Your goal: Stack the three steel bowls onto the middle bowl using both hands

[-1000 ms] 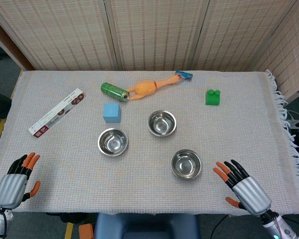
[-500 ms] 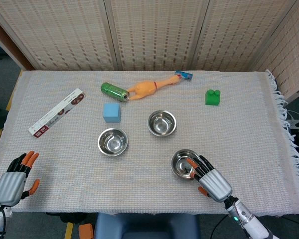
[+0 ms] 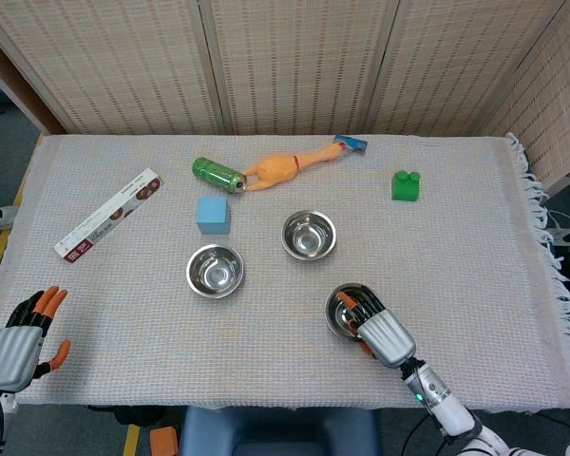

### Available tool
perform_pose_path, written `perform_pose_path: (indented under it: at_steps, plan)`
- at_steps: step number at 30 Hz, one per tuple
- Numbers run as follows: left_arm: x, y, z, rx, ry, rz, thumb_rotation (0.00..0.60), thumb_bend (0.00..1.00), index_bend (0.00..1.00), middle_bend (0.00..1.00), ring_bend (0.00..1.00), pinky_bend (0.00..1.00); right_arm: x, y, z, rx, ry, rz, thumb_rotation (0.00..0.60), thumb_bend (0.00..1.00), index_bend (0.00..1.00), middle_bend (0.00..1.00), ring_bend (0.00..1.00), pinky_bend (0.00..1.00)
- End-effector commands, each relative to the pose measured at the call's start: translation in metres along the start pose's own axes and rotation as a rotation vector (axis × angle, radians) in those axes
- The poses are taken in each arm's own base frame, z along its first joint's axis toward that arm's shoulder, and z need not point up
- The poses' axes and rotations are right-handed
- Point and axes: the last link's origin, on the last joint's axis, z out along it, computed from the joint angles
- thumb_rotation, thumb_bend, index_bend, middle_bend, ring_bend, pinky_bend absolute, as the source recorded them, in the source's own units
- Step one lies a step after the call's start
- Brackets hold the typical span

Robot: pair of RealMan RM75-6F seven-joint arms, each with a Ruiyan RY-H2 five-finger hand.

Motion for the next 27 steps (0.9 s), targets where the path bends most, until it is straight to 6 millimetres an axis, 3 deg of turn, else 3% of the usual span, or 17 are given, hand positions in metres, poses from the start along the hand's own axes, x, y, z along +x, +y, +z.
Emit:
perform_pose_path:
  at_steps: [1,7,17,21,27]
  plan:
    - [0.001,-0.002,0.002,0.004,0.001,-0.005,0.600,0.41,0.00,0.00,0.00,0.10,0.000,-0.001,0.006,-0.001,0.032,0.017,0.600,0.41,0.69,0.03,0.00,0.00]
    - [0.001,-0.003,0.003,0.011,-0.002,-0.010,0.600,0.42,0.00,0.00,0.00,0.10,0.004,0.002,0.012,-0.010,0.062,0.011,0.600,0.43,0.75,0.05,0.00,0.00]
    - [-0.003,-0.004,0.007,0.017,-0.025,-0.014,0.600,0.42,0.00,0.00,0.00,0.10,0.051,0.014,0.030,-0.051,0.218,0.018,0.600,0.43,0.75,0.05,0.00,0.00]
    - [-0.002,-0.008,0.009,0.033,-0.028,-0.018,0.600,0.42,0.00,0.00,0.00,0.10,0.066,0.020,0.056,-0.098,0.219,0.040,0.600,0.43,0.74,0.05,0.00,0.00]
    - [-0.001,-0.013,0.013,0.054,-0.029,-0.018,0.600,0.42,0.00,0.00,0.00,0.10,0.073,0.026,0.114,-0.163,0.168,0.020,0.600,0.43,0.72,0.05,0.00,0.00]
